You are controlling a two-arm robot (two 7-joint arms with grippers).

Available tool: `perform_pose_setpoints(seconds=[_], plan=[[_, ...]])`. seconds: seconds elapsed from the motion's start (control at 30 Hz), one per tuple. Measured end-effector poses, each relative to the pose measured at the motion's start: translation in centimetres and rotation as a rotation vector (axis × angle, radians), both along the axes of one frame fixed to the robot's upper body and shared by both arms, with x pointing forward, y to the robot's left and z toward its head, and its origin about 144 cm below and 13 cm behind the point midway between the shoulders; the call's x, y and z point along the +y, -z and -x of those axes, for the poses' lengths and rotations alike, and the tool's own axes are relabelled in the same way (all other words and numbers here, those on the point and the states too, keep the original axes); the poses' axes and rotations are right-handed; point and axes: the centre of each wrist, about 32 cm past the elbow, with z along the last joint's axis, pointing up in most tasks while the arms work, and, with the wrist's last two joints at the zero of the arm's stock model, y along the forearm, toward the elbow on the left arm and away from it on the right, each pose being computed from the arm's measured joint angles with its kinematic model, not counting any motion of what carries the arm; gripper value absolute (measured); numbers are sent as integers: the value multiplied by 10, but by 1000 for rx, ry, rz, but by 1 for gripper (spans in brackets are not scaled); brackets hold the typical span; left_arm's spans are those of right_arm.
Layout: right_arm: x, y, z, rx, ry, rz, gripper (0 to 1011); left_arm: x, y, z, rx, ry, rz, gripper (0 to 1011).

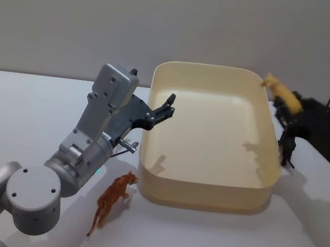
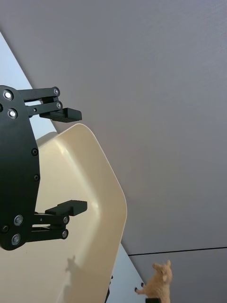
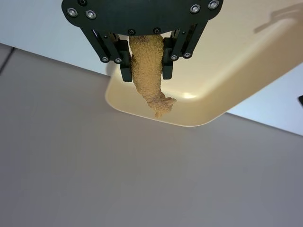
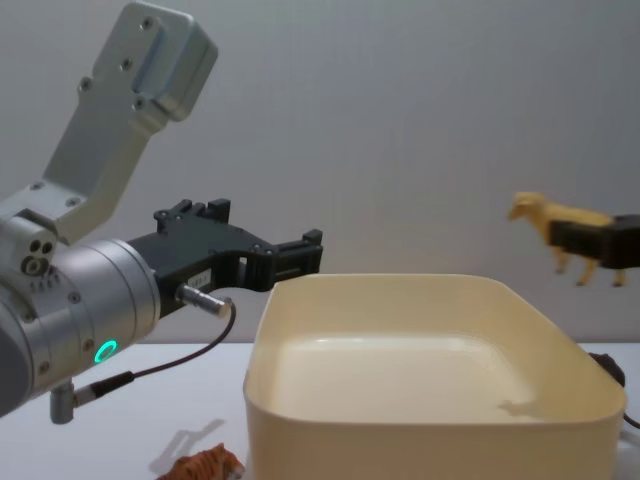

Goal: Pick up the toy alternately with two hands and place it into the central storage box.

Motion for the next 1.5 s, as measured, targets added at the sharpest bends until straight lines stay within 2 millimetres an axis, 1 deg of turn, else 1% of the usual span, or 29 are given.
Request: perform_pose_setpoints(seconds=[0.13, 0.17, 0.27, 0.3, 0.37, 0.4, 0.43, 0.47, 0.5, 0.53, 0.67, 0.73, 0.8, 0.87, 0.93, 1.23, 1.33, 1.5], plan=[[10, -1, -8, 21, -57, -4, 364, 0, 0, 0, 0, 0, 0, 1001], [15, -1, -12, 31, -80, -6, 417, 0, 0, 0, 0, 0, 0, 1001], [25, -1, -20, 45, -128, -10, 475, 0, 0, 0, 0, 0, 0, 1001], [28, -1, -23, 50, -140, -12, 535, 0, 0, 0, 0, 0, 0, 1001], [33, -1, -26, 57, -162, -14, 577, 0, 0, 0, 0, 0, 0, 1002], [38, -1, -31, 66, -183, -17, 630, 0, 0, 0, 0, 0, 0, 1002], [40, -1, -33, 70, -194, -17, 655, 0, 0, 0, 0, 0, 0, 1001], [43, -1, -36, 73, -204, -18, 715, 0, 0, 0, 0, 0, 0, 1001], [47, -1, -39, 78, -221, -19, 735, 0, 0, 0, 0, 0, 0, 1001], [49, -2, -40, 80, -226, -19, 735, 0, 0, 0, 0, 0, 0, 1002], [53, -2, -43, 85, -246, -20, 861, 0, 0, 0, 0, 0, 0, 1001], [53, -2, -44, 85, -246, -20, 898, 0, 0, 0, 0, 0, 0, 1001], [52, -3, -44, 84, -243, -19, 961, 0, 0, 0, 0, 0, 0, 1001], [50, -3, -43, 80, -236, -19, 1001, 0, 0, 0, 0, 0, 0, 1001], [48, -4, -42, 77, -226, -21, 1001, 0, 0, 0, 0, 0, 0, 1001], [26, -5, -31, 46, -137, -29, 1001, 0, 0, 0, 0, 0, 0, 1001], [12, -5, -22, 37, -86, -34, 1001, 0, 0, 0, 0, 0, 0, 1001], [-5, -4, -9, 34, -21, -38, 1001, 0, 0, 0, 0, 0, 0, 1001]])
